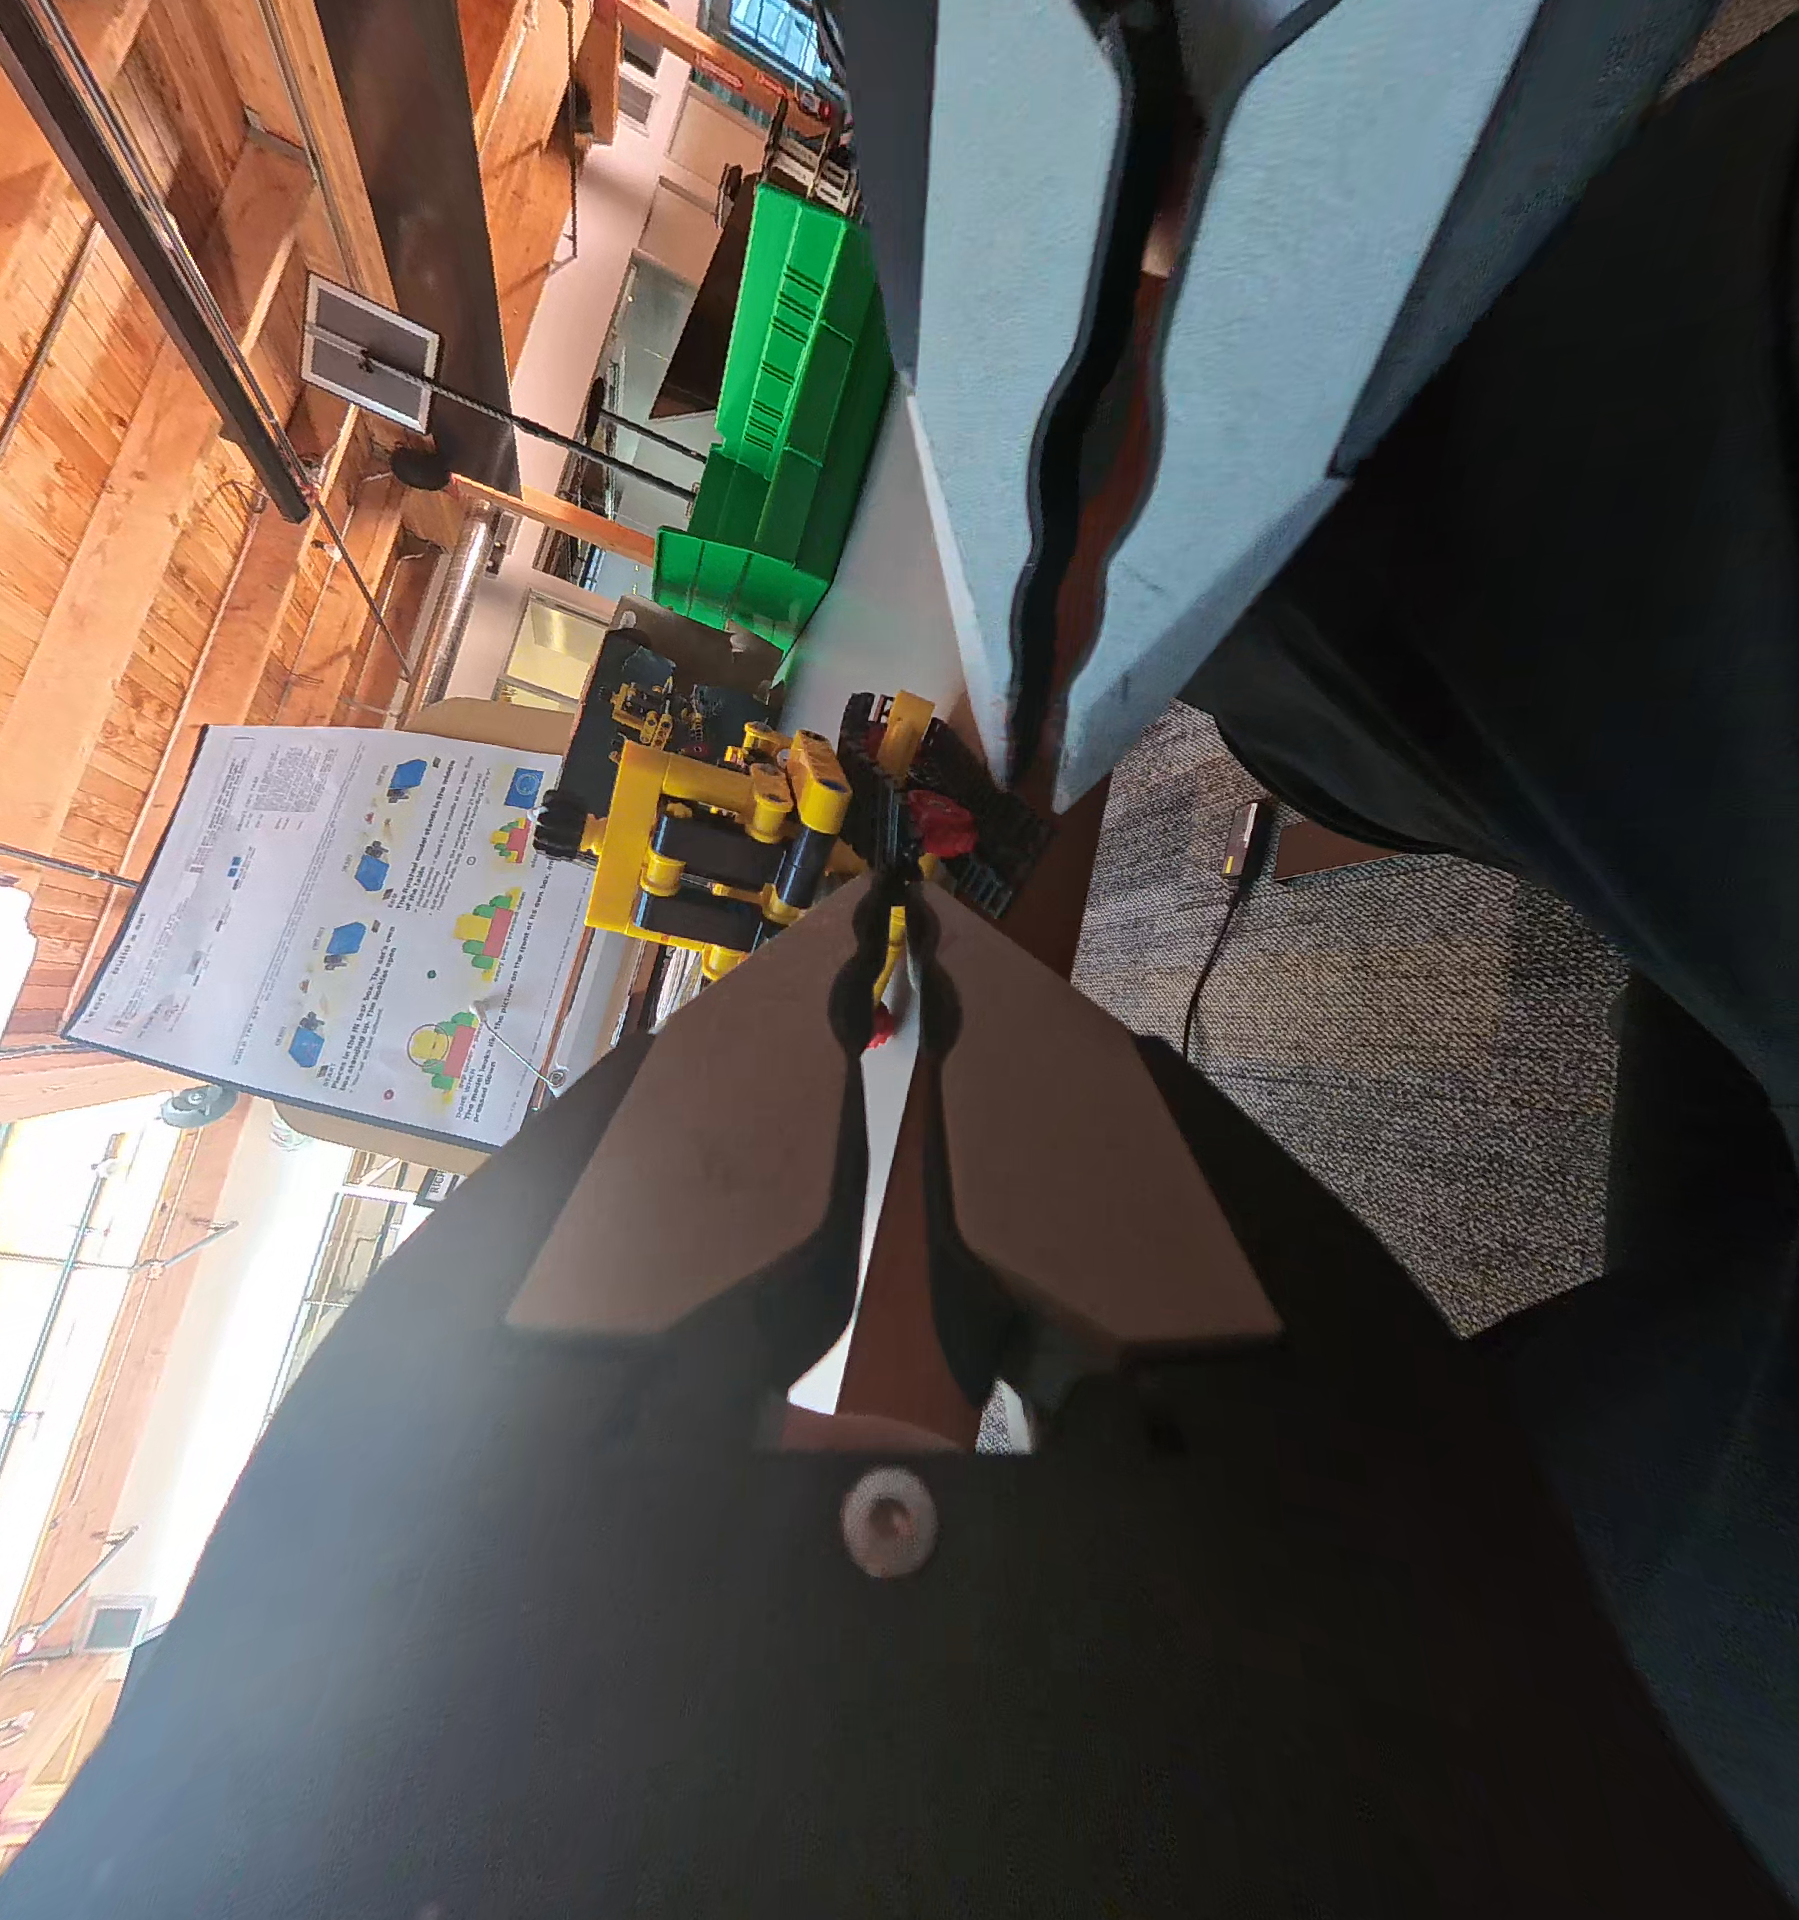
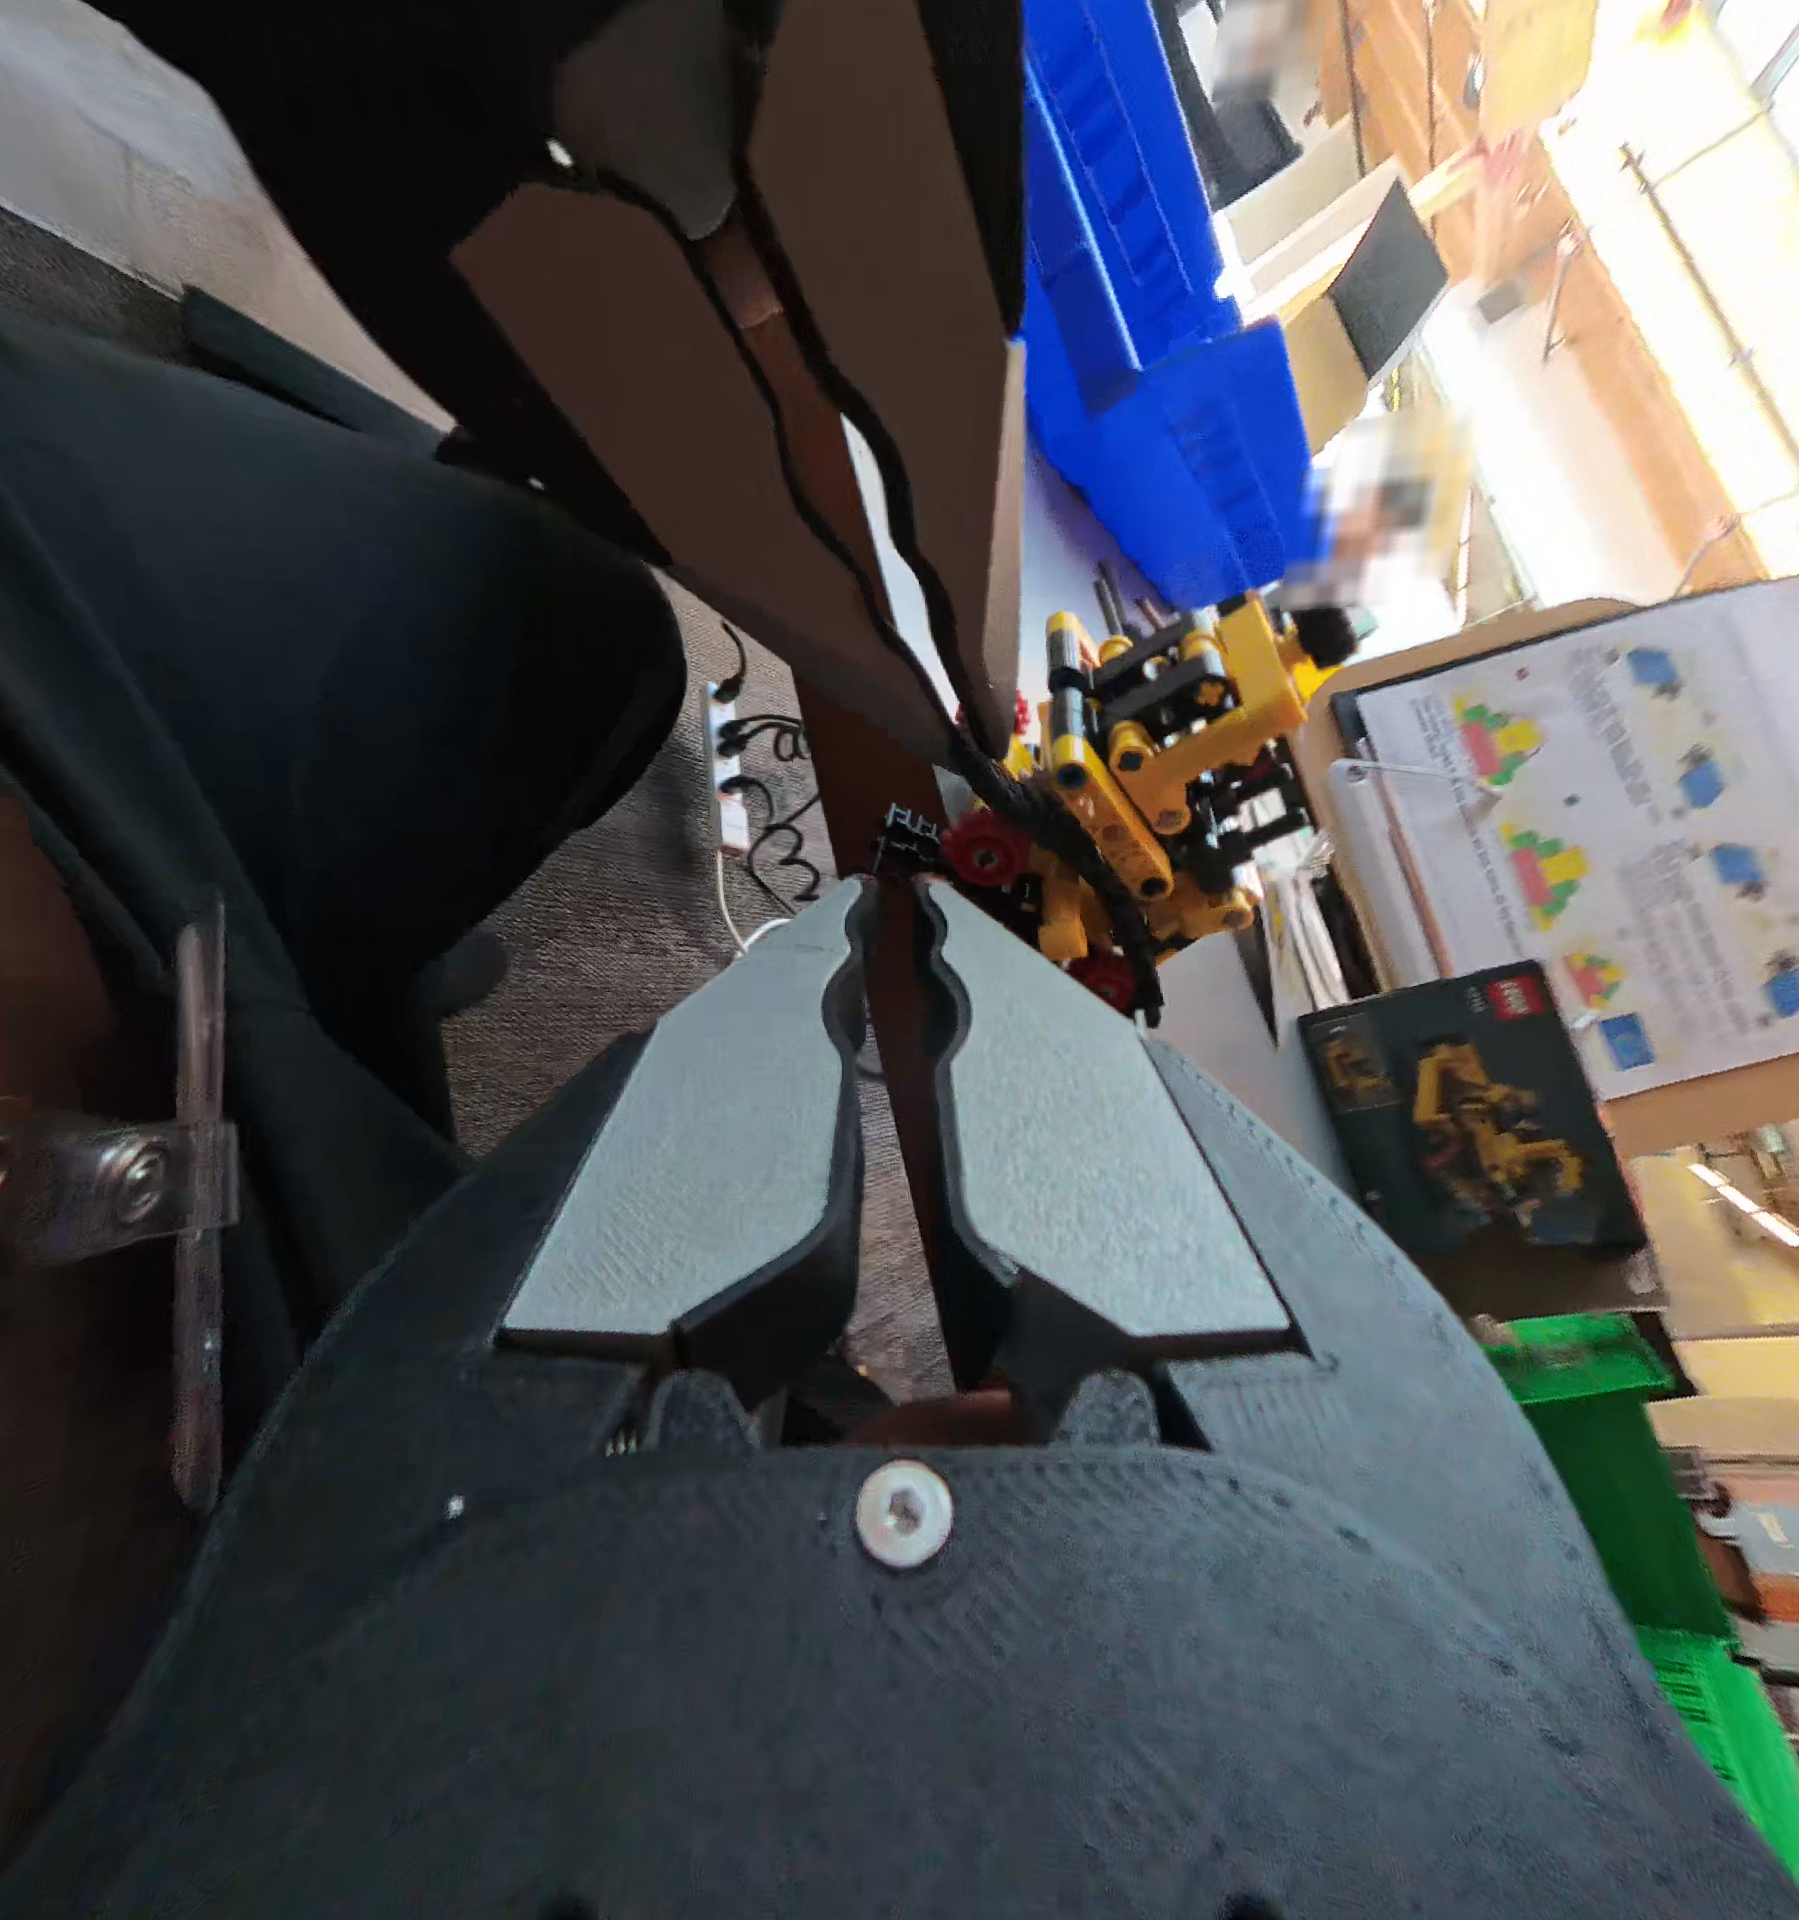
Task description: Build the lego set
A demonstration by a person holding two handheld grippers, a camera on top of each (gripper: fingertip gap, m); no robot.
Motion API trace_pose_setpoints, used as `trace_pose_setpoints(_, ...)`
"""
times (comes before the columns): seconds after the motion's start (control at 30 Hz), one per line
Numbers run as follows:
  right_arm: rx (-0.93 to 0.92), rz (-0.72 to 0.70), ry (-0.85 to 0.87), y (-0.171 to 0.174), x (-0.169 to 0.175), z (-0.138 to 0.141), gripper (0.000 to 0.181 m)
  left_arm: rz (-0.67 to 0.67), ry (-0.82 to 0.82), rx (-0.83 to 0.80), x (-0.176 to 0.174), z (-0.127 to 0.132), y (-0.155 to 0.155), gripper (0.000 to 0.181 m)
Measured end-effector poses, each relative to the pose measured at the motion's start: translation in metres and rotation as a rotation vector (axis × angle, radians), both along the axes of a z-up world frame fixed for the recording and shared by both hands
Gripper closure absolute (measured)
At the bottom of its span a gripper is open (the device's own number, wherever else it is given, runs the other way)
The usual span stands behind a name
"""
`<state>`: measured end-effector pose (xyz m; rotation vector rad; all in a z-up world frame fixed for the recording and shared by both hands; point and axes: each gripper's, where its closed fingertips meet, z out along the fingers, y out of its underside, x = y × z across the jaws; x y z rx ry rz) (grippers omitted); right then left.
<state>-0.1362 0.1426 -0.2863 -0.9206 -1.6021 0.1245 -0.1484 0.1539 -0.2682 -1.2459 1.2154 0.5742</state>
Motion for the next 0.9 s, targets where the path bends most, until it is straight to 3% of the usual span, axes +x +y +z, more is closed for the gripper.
trace_pose_setpoints(0.23,0.191,-0.015,-0.029,-0.0026,-0.0051,-0.0026,0.174,-0.002,0.005,0.001,0.0005,0.0003,-0.0012,0.181)
trace_pose_setpoints(0.6,0.216,-0.025,-0.031,-0.0010,-0.0093,-0.0039,0.177,-0.003,0.002,0.003,0.0008,0.0013,-0.0016,0.181)
trace_pose_setpoints(0.9,0.144,-0.026,0.000,0.0017,-0.0084,-0.0002,0.181,-0.012,-0.123,-0.086,-0.0015,0.0019,-0.0006,0.181)
